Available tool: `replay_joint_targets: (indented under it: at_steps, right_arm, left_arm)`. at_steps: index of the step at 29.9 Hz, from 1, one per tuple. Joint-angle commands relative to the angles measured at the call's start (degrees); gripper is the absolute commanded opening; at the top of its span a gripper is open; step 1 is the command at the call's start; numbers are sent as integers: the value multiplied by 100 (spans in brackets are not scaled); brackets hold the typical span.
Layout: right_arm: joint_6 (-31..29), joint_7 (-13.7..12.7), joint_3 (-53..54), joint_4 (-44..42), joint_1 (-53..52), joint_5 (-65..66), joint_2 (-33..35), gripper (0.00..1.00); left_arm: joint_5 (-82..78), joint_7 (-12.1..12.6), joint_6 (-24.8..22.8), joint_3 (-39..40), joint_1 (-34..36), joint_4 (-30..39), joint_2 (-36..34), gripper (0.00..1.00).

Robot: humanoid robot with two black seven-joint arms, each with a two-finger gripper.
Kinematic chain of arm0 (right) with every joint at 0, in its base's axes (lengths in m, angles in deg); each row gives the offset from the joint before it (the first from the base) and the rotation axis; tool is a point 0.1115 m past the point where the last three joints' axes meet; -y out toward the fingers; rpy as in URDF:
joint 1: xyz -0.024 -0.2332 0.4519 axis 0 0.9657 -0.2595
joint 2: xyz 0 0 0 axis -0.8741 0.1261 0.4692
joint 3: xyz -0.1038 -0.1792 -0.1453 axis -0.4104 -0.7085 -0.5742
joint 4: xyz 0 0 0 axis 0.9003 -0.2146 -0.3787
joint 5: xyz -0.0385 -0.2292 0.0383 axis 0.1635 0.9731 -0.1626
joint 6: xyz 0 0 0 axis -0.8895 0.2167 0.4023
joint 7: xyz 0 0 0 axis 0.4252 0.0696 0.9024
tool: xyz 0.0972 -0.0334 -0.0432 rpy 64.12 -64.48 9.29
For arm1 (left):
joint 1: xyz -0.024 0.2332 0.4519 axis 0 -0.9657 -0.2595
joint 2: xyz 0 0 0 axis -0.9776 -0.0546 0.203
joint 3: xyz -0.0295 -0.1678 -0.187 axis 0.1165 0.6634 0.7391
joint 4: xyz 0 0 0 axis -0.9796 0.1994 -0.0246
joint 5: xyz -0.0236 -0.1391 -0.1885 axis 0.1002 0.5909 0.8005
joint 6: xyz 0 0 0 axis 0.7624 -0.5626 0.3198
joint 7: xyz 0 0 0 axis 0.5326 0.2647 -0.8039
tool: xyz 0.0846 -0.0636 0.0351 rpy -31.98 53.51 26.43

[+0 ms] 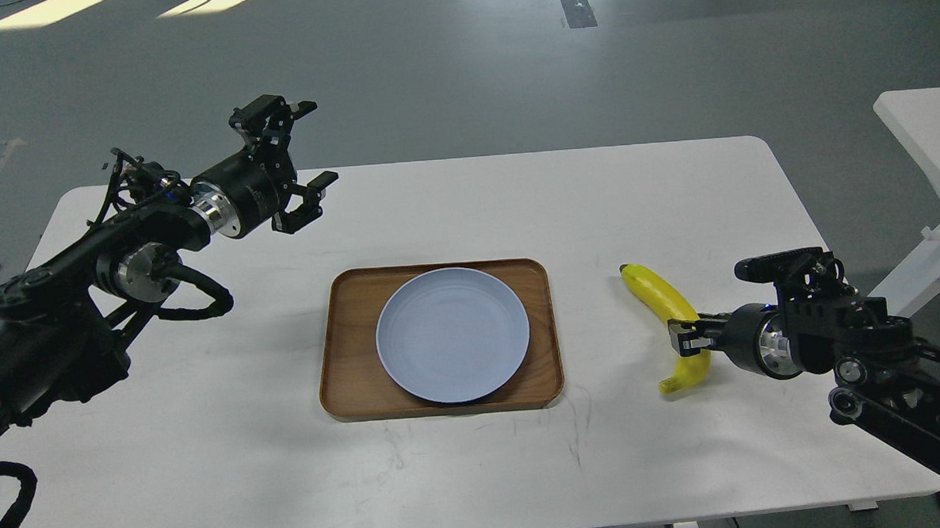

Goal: Place banana on plate with both arms
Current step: 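Grasp the yellow banana with the right gripper, then carry the banana over the plate and lower it onto the plate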

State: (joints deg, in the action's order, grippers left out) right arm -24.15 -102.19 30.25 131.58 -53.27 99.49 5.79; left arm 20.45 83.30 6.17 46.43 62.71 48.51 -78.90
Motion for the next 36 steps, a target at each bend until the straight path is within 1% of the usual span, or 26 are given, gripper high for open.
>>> replay_joint_targets:
  at_steps: [1,2,4,10,13,16,18,19,20,21,23,25,26,27,31,36]
  right_arm:
    - [-53,-116,-4,12,3,0,0,18]
    - [-62,-133,-4,12,3,0,-9,8]
    - [-62,-160,14,12,-5,-8,-26,0]
    - [-53,-248,58,38,-163,-61,-202,0]
    - [-44,-248,58,117,-418,-88,-211,0]
    - [-53,-239,-12,213,-909,-131,-220,0]
    - [-53,-204,-161,249,-1191,-140,-412,0]
    - [-53,-195,-414,266,-1427,-132,-526,0]
    - [-53,-195,-417,267,-1429,-132,-527,0]
    - [-53,-178,-730,258,-1751,-132,-597,0]
    - [-53,-99,-1232,231,-2184,-132,-676,0]
    - [-53,85,-1742,196,-2544,-123,-1018,0]
    - [-53,86,-1744,196,-2545,-123,-1019,0]
    - [-53,130,-1909,144,-2659,-114,-1150,0]
    - [-53,130,-2148,-163,-2827,-105,-1669,0]
    - [-53,130,-2192,-409,-2827,-114,-1933,0]
  left_arm:
    - [-13,0,3,-7,-47,0,-5,98]
    - [-30,0,11,-7,-56,0,-5,98]
    - [-30,0,20,-33,-65,0,-5,98]
    - [-48,0,20,-51,-65,0,4,98]
    - [-57,0,20,-51,-65,0,4,98]
    - [-57,0,20,-51,-56,0,4,98]
    - [-48,0,20,-51,-56,0,13,98]
    - [-57,0,29,-51,-56,0,13,98]
    - [-57,0,29,-51,-56,0,13,98]
    - [-57,0,29,-51,-56,0,13,98]
    - [-57,0,29,-60,-47,0,13,98]
    - [-57,0,20,-60,-47,9,4,98]
    - [-57,0,20,-60,-47,9,4,98]
    - [-57,0,20,-51,-56,0,4,98]
    - [-39,0,20,10,-47,26,4,98]
    - [-13,-9,29,11,-56,246,-57,98]
